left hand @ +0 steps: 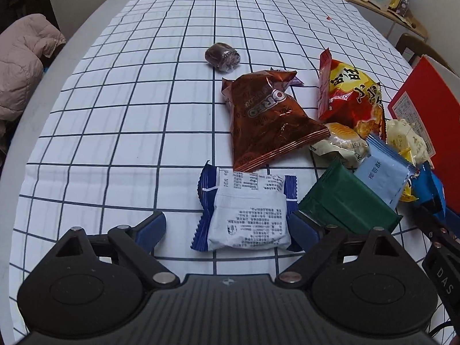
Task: Organize snacks
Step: 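Grasp the white-blue pastry with the left tool while the right tool grasps the blue cookie packet, then carry the pastry with the left tool while the right tool carries the blue packet into the box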
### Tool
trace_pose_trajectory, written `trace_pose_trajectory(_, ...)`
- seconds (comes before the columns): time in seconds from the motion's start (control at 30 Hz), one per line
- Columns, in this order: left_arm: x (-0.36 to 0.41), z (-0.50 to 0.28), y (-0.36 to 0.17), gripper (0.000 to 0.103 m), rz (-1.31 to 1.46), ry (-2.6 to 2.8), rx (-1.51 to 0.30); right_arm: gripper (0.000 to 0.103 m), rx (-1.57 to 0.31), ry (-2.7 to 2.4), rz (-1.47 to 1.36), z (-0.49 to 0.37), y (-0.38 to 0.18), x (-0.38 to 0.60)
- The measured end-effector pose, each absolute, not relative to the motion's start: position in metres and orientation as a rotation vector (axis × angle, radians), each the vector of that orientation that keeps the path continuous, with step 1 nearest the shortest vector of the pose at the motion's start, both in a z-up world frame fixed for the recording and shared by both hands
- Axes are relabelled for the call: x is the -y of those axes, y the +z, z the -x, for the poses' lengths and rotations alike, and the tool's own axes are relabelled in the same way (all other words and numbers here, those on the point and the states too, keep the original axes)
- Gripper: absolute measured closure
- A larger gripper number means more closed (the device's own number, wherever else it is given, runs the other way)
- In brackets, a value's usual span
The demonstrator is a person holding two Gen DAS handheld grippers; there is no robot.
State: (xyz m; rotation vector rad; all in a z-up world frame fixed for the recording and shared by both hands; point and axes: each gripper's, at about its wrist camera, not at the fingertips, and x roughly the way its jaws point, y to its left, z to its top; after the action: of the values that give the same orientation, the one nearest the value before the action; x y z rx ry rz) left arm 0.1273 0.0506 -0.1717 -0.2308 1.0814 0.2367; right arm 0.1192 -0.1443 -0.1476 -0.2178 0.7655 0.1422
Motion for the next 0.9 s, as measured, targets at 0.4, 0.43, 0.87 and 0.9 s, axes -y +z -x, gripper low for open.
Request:
trace_pose_trajectory(0.4, -0.049, -0.132, -0.166, 0.046, 0.21, 0.181, -1.057, 0.088, -0.761, 0.124, 0.179, -0.121, -0.146, 0.15)
trace_pose_trajectory(0.43, -0.048, -0.132, -0.166, 0.049, 0.209, 0.175, -1.059, 0.088, -0.76, 0.124, 0.178, -0.121, -0.145, 0.15)
trace_pose_trajectory(0.87, -0.047, -0.112, -0.152, 0.056, 0.252, 0.15, -1.044, 0.09, -0.737, 0.167, 0.136, -0.102, -0.125, 0.156)
trace_pose_trajectory(0.9, -0.048, -0.109, -0.149, 0.056, 0.253, 0.149, -1.04, 0.09, -0.736, 0.171, 0.131, -0.099, -0.123, 0.157)
